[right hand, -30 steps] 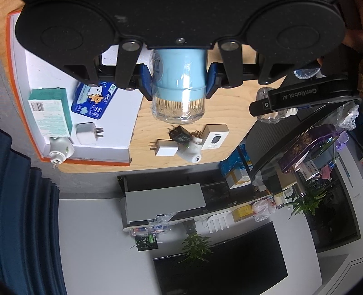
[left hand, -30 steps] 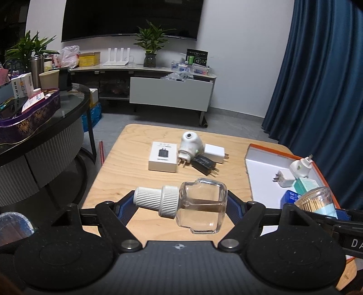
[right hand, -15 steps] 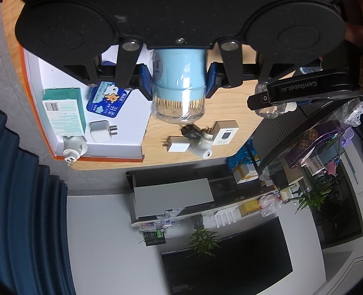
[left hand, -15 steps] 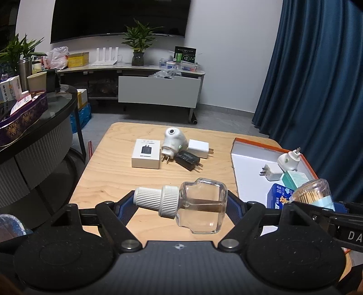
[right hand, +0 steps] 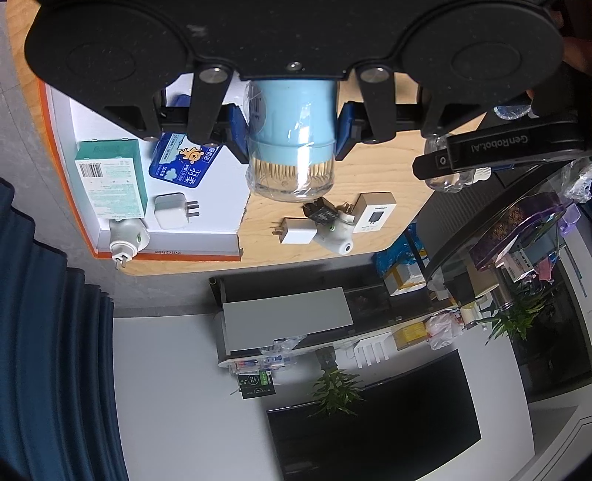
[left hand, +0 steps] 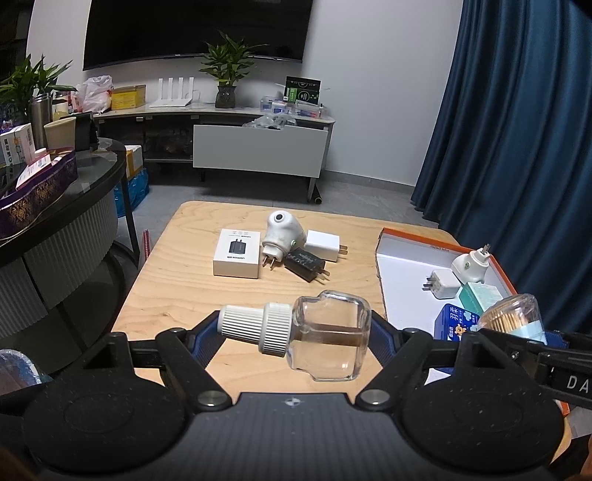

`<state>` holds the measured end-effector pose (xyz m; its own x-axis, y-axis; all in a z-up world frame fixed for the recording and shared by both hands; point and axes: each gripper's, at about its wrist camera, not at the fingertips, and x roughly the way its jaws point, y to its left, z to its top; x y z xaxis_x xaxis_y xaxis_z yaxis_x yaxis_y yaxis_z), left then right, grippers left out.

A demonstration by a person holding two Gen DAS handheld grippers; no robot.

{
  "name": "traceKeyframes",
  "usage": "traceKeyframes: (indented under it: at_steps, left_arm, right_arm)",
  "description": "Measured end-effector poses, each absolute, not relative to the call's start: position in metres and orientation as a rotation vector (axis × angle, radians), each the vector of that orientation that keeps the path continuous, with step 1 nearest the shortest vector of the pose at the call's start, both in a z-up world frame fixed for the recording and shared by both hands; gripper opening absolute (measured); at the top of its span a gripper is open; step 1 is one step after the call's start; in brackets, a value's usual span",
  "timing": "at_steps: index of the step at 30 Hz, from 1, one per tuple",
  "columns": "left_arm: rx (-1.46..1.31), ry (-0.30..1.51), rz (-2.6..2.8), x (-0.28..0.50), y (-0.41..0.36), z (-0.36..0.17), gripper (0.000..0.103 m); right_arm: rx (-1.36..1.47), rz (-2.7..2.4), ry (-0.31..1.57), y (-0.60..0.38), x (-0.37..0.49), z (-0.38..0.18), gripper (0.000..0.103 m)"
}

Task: Organize rigid objects
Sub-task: 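Carry the glass bottle and toothpick jar over the open box with both grippers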

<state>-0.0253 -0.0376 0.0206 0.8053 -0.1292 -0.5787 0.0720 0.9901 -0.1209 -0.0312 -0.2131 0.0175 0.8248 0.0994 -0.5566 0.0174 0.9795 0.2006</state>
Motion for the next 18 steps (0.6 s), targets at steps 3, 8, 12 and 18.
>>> traceKeyframes:
  at_steps: [3, 8, 12, 18]
  left_arm:
    - [-0.095, 0.629, -0.115, -0.025, -0.04, 0.021, 0.081]
    - [-0.092, 0.632, -0.131, -0.024, -0.045, 0.022, 0.081]
    - [-0.09, 0.638, -0.143, -0.022, -0.049, 0.022, 0.081]
    - [-0.079, 0.642, -0.179, -0.02, -0.062, 0.023, 0.081]
  right_arm:
    - [0.204, 0.037, 0.599, -0.217, -0.032, 0.018, 0.058]
    - [0.209, 0.021, 0.595, -0.224, -0.033, 0.019, 0.058]
    - [0.212, 0.012, 0.596, -0.23, -0.035, 0.019, 0.058]
    - [0.22, -0.017, 0.593, -0.241, -0.039, 0.018, 0.058]
